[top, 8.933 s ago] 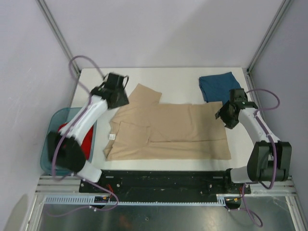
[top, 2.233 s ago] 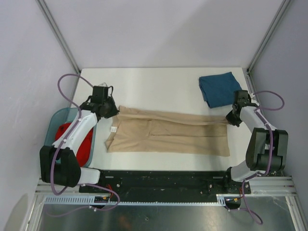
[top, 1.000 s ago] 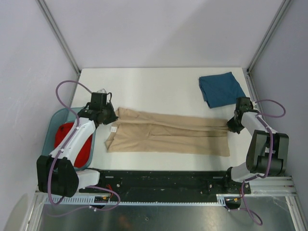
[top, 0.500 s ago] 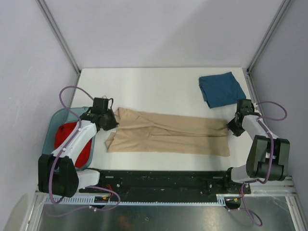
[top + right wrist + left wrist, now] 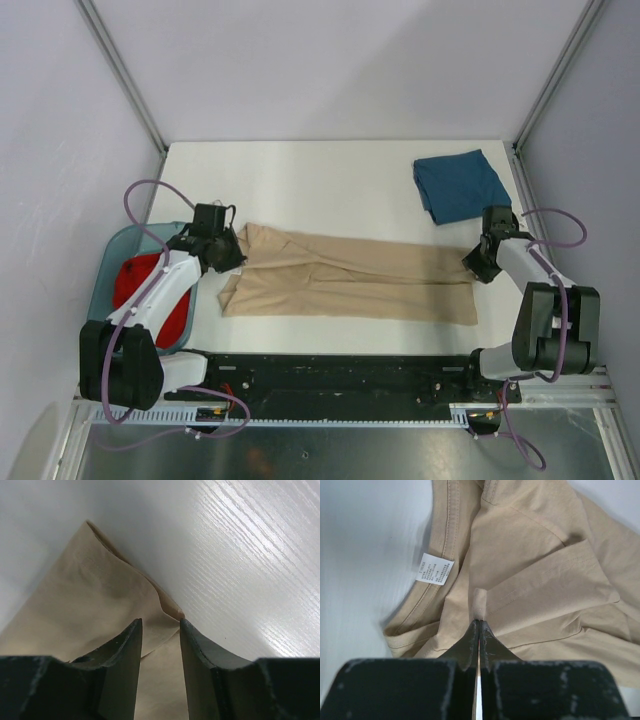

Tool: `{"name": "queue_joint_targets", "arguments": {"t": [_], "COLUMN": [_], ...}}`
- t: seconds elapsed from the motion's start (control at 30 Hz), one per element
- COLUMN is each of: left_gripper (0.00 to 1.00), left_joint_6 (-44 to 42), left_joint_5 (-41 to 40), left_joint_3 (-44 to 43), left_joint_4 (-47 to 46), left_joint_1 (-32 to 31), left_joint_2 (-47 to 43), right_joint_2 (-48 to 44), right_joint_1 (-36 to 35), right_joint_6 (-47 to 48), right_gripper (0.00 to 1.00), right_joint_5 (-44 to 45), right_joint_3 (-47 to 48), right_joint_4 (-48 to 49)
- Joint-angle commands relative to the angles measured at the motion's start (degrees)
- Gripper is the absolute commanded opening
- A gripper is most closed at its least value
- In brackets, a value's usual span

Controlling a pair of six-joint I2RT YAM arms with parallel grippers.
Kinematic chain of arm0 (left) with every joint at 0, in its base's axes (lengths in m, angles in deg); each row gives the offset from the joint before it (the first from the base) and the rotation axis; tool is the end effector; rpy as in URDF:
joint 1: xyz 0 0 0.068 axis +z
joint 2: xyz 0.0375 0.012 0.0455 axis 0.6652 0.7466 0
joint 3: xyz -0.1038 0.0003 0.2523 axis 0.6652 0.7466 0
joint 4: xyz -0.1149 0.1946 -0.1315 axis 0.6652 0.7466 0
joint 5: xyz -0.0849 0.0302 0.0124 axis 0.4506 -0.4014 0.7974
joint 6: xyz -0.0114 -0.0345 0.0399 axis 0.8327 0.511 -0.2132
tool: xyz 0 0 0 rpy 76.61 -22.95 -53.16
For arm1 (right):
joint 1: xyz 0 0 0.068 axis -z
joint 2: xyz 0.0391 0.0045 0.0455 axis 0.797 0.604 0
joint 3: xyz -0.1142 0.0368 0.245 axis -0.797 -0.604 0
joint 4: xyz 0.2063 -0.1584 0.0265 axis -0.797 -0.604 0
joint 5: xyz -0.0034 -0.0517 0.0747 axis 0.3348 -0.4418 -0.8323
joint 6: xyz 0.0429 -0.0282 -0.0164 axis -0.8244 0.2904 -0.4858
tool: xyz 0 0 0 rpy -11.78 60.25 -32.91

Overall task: Fold and stack the t-shirts
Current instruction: Fold the other side of the tshirt into a rectangle

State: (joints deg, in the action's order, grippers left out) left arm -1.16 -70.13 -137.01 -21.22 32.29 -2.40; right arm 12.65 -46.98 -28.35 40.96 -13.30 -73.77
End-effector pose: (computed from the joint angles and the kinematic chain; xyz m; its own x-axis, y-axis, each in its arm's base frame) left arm 0.2382 -0.0390 0.2307 -0.7901 -0.3761 -0.4841 -0.2767 0.9234 -0.2659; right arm 0.2569 -0.0340 0.1887 -0.5841 0.6848 -0.4357 0.7208 0.6845 0.1094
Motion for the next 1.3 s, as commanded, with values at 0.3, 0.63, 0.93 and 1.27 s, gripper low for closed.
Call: {"name": "queue_joint_targets", "arguments": {"t": [0.3, 0.63, 0.93, 1.27], "left_gripper": [0.00, 0.00, 0.00, 0.00], "left_joint_6": [-0.03, 0.17, 0.04, -0.08], "left_joint_5": [1.83, 1.88, 1.57, 1.06], "left_joint_3": [-0.06, -0.08, -0.60, -7.12], "left_joint_4": [-1.04, -1.05, -1.12, -1.10], "left_joint_1": [-0.29, -0.28, -0.30, -0.26], "left_joint_2": [-1.65, -1.51, -1.25, 2.33], "right_joint_2": [3.26, 3.10, 3.25, 4.83], "right_joint_1": [-0.42, 0.92, 2.11, 3.01], "right_joint_6": [-1.72, -1.10, -1.50, -0.12], "right_gripper": [0.38, 0.38, 0.19, 0.02], "right_joint_5": [1.41, 1.18, -0.84, 1.31], "right_joint_3": [-1.85, -2.85, -2.09, 6.72], "right_joint_4": [0.18, 0.34, 2.49, -0.34]}}
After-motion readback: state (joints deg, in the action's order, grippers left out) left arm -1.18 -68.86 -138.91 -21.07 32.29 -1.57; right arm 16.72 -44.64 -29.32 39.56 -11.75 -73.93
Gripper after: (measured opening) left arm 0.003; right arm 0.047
